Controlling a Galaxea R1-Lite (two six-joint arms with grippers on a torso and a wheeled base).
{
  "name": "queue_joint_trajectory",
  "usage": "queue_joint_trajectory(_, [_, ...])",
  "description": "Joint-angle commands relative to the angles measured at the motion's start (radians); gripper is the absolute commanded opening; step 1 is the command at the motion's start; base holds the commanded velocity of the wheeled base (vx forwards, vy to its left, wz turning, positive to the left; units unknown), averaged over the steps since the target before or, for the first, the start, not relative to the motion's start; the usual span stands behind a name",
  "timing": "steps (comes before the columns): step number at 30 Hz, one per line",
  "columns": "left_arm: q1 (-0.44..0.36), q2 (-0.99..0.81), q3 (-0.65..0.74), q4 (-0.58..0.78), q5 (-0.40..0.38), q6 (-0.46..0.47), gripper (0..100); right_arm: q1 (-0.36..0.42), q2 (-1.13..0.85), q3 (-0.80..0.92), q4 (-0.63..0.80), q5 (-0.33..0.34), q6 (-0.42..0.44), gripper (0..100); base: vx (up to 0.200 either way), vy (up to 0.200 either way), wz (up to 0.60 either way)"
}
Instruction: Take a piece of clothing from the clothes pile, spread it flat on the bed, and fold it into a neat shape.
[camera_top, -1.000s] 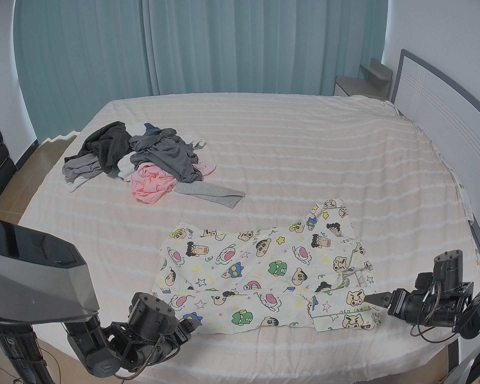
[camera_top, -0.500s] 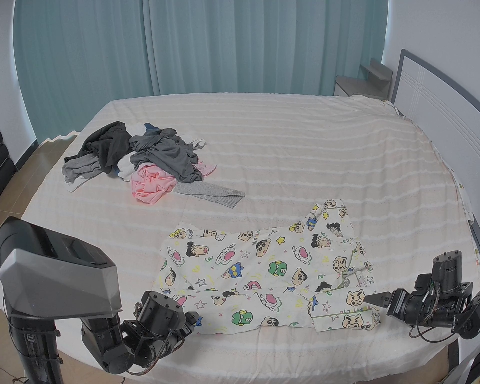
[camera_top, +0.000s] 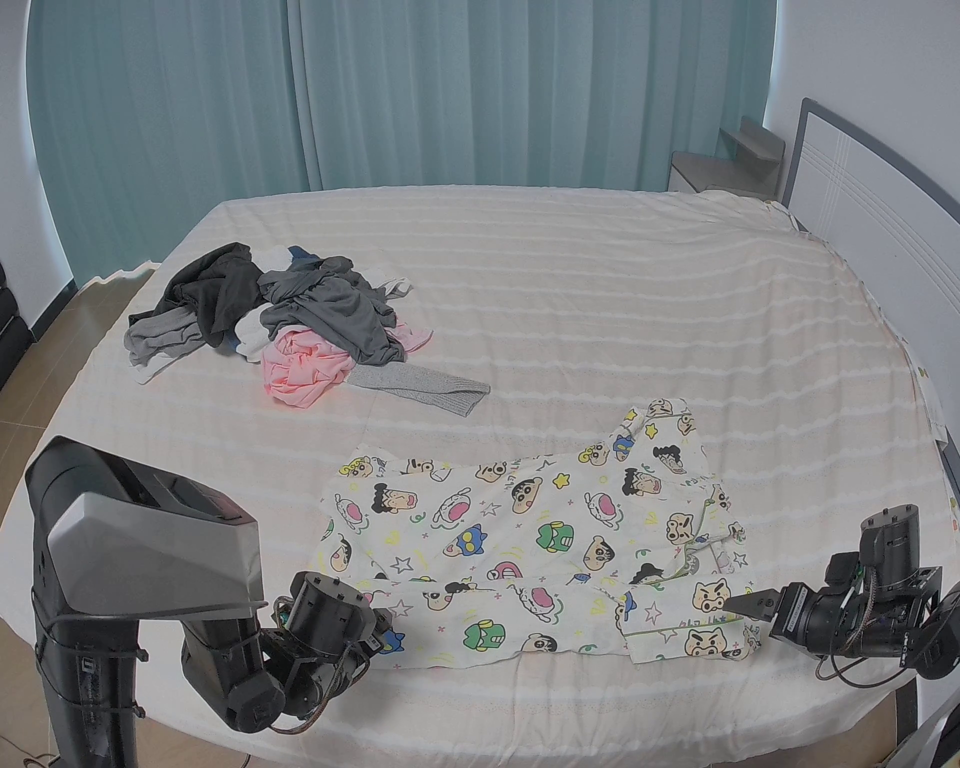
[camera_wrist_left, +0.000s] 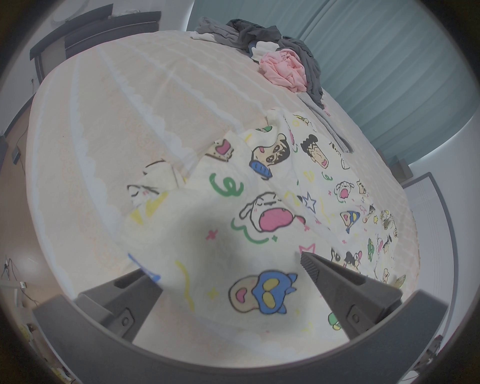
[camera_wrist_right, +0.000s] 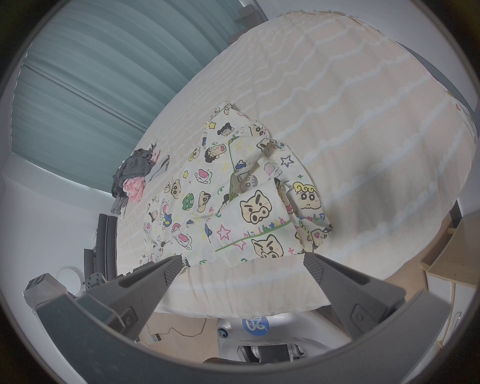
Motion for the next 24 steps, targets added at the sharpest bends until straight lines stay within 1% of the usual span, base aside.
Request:
queue_joint_trajectory(1, [0.020, 0.011, -0.018, 0.000, 0.000, 0.000, 100, -0.003, 0.029, 0.004, -0.001, 0.001, 0.000, 100, 0.000, 0.000, 0.00])
queue_joint_trajectory(4, [0.028, 0.011, -0.019, 0.000, 0.000, 0.000, 100, -0.005, 0.045, 0.002, -0.003, 0.001, 0.000, 100, 0.000, 0.000, 0.00])
queue_joint_trajectory(5, [0.029, 0.011, -0.021, 0.000, 0.003, -0.002, 0, -0.005, 0.046, 0.002, -0.001, 0.001, 0.000, 100, 0.000, 0.000, 0.00])
queue_joint_trajectory(7, [0.029, 0.009, -0.019, 0.000, 0.014, -0.002, 0, -0.005, 0.048, 0.002, -0.001, 0.001, 0.000, 100, 0.000, 0.000, 0.00])
queue_joint_trajectory(8, [0.028, 0.011, -0.019, -0.001, 0.046, 0.000, 0, -0.011, 0.058, 0.002, -0.001, 0.000, 0.000, 100, 0.000, 0.000, 0.00])
queue_joint_trajectory(9, [0.028, 0.012, -0.019, -0.004, 0.060, -0.002, 0, -0.014, 0.071, 0.001, 0.000, -0.003, -0.002, 100, 0.000, 0.000, 0.00])
queue_joint_trajectory(12, [0.028, 0.012, -0.013, -0.024, 0.071, -0.002, 0, -0.017, 0.089, -0.010, -0.001, -0.009, -0.005, 100, 0.000, 0.000, 0.00])
queue_joint_trajectory(15, [0.029, 0.012, -0.004, -0.073, 0.086, -0.003, 0, -0.017, 0.106, -0.015, 0.000, -0.022, -0.010, 100, 0.000, 0.000, 0.00])
queue_joint_trajectory(18, [0.025, 0.018, 0.039, -0.159, 0.106, 0.000, 0, -0.042, 0.170, -0.024, 0.000, -0.077, -0.023, 100, 0.000, 0.000, 0.00])
queue_joint_trajectory(19, [0.023, 0.018, 0.040, -0.162, 0.106, 0.000, 0, -0.042, 0.173, -0.024, 0.000, -0.077, -0.025, 100, 0.000, 0.000, 0.00])
queue_joint_trajectory(21, [0.023, 0.025, 0.054, -0.196, 0.108, 0.001, 0, -0.049, 0.189, -0.026, 0.002, -0.086, -0.063, 100, 0.000, 0.000, 0.00])
queue_joint_trajectory(22, [0.025, 0.031, 0.060, -0.214, 0.106, 0.003, 0, -0.066, 0.200, -0.024, 0.002, -0.086, -0.111, 100, 0.000, 0.000, 0.00])
queue_joint_trajectory(24, [0.025, 0.034, 0.064, -0.220, 0.106, 0.003, 0, -0.074, 0.206, -0.026, 0.002, -0.086, -0.128, 100, 0.000, 0.000, 0.00])
